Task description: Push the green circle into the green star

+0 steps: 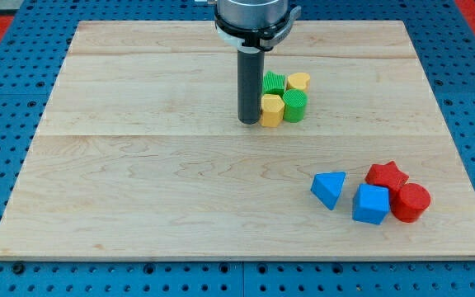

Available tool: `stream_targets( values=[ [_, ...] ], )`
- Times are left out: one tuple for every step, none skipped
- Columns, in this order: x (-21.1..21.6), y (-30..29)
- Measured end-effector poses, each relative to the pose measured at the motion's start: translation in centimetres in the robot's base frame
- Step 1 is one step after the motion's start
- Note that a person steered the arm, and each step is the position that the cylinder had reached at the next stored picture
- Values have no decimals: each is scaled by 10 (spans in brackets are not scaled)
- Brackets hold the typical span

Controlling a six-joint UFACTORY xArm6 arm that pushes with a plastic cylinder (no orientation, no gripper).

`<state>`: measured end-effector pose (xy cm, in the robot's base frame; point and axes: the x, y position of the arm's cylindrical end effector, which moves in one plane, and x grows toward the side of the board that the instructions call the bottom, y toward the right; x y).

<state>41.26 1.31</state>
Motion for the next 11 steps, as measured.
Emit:
stream_targets(
  values=[
    [0, 0],
    [0, -6],
    [27, -8],
    [61, 3],
    [60, 44],
    [54, 94],
    [12, 114],
    [-34, 130],
    [-1, 129],
    [8, 88],
    [4, 53]
  ],
)
